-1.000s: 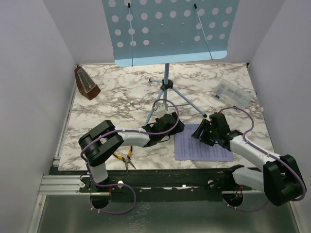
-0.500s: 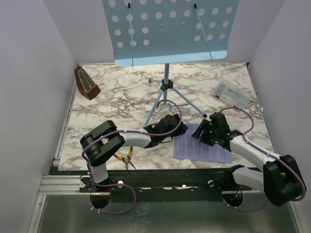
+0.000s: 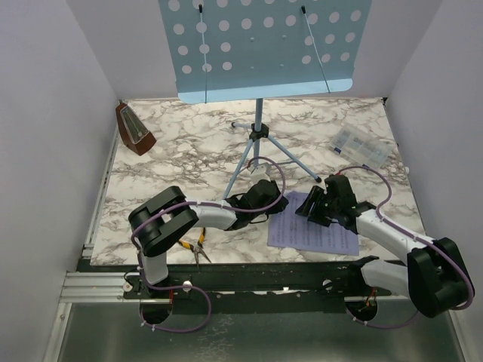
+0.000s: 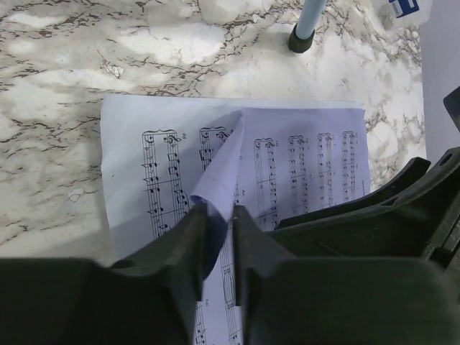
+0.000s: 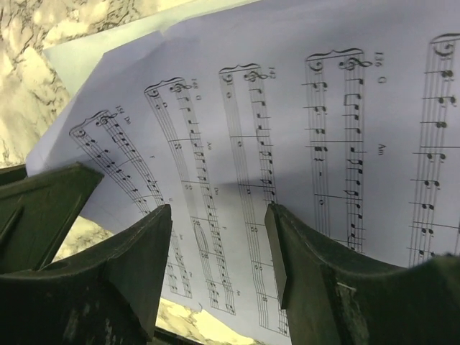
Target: Set up the instrument practice props
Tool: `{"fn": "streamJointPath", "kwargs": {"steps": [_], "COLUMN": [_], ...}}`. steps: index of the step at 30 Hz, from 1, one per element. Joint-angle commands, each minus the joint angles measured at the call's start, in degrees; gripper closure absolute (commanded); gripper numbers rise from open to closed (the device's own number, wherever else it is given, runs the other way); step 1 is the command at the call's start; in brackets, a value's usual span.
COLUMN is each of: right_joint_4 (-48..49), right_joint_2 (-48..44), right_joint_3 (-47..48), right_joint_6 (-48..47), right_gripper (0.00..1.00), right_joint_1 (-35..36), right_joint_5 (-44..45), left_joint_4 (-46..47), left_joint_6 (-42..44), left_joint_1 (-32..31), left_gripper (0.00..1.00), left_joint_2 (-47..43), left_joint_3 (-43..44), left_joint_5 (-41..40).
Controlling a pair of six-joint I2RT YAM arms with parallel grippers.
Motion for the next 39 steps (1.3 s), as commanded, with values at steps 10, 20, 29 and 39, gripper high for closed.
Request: {"fn": "streamJointPath", "kwargs": {"steps": [10,20,29,39], "right_joint_4": [-13.1,-13.7,-7.2,10.1], "right_joint_2": [-19.1,-35.5,-51.1,-55.0], "right_joint_3": [6.3,8.4,-4.1,-14.2], "right_joint_6": [-5.4,5.4,24.4,39.6], "right_gripper": [0.15,0.07,0.05,0.0], "right_joint_1": [0.0,0.0,0.0,0.1], "right_joint_5": [0.3,-2.3,-4.9,-14.2], "left_joint_4": [0.9,2.3,5.9,21.7], "left_joint_6": [11.5,7.4,0.8,-6.0], "left_joint_1": [-1.3,-1.2,-0.5,2.3], "left_gripper": [1.0,1.0,1.0,1.0], "left_joint_2": [-13.2,-27.5,-34.6,-38.5], "left_joint_3": [-1.3,-3.6,-5.2,-11.4], "left_joint_5": [-0.7,-2.1,-3.6,-2.5]}}
